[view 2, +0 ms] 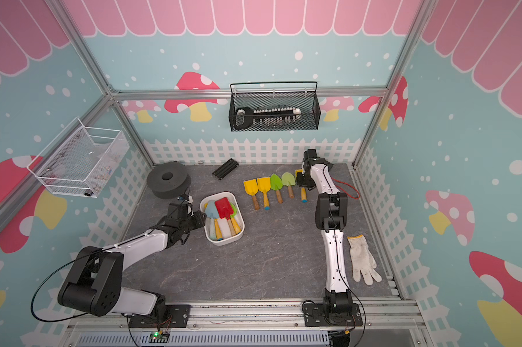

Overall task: Take the shovel out of the storage box
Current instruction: Place the shovel at the center of the board.

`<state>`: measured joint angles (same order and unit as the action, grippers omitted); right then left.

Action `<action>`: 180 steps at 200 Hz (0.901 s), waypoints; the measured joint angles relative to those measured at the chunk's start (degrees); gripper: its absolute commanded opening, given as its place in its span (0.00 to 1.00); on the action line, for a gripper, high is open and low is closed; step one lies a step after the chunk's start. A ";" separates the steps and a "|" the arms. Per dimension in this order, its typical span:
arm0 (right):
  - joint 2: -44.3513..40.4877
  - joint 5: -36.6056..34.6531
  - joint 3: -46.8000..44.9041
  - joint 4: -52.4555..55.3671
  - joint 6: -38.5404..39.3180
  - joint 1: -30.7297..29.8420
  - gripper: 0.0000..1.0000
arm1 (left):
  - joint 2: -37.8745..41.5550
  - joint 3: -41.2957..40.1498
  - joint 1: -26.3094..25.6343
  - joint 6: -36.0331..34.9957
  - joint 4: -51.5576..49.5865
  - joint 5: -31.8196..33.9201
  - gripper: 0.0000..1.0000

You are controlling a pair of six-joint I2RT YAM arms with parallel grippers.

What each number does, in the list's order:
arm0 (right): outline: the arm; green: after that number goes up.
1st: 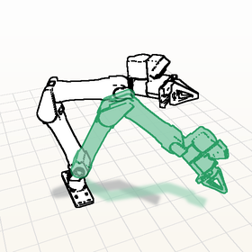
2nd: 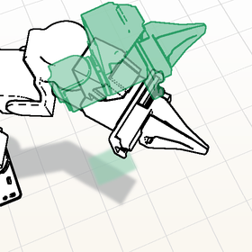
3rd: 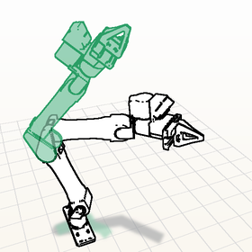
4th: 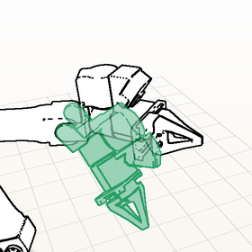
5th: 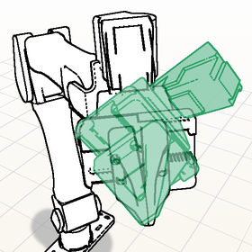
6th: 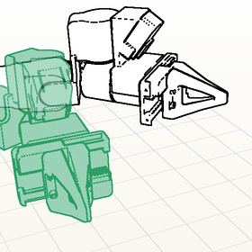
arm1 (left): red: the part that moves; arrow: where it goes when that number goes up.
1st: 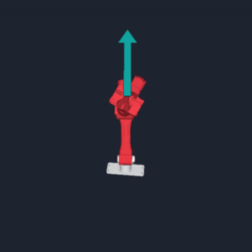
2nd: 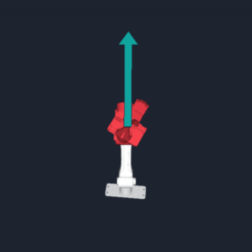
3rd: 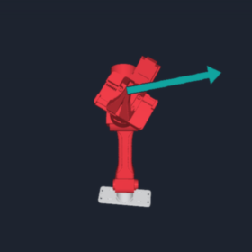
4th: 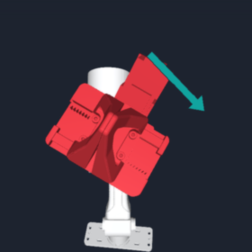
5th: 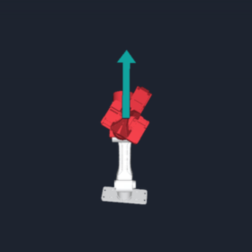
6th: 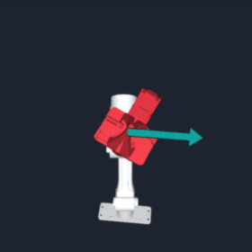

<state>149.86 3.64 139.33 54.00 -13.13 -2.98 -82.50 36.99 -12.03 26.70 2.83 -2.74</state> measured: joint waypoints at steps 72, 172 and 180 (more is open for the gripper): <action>-4.66 -0.37 -8.33 -5.38 0.92 -0.33 0.43 | 0.11 0.00 0.00 -0.15 -0.11 0.22 0.37; -29.73 1.68 -28.04 -16.72 0.02 -4.46 0.48 | 1.31 0.00 0.00 -0.15 -0.39 0.37 0.37; -30.67 2.12 -29.55 -16.96 0.02 -5.25 0.49 | 1.31 0.00 0.00 -0.15 -0.39 0.37 0.37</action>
<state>119.20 5.76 109.78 37.04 -13.10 -8.23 -81.19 36.99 -12.03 26.55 2.44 -2.37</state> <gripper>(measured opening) 0.484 0.371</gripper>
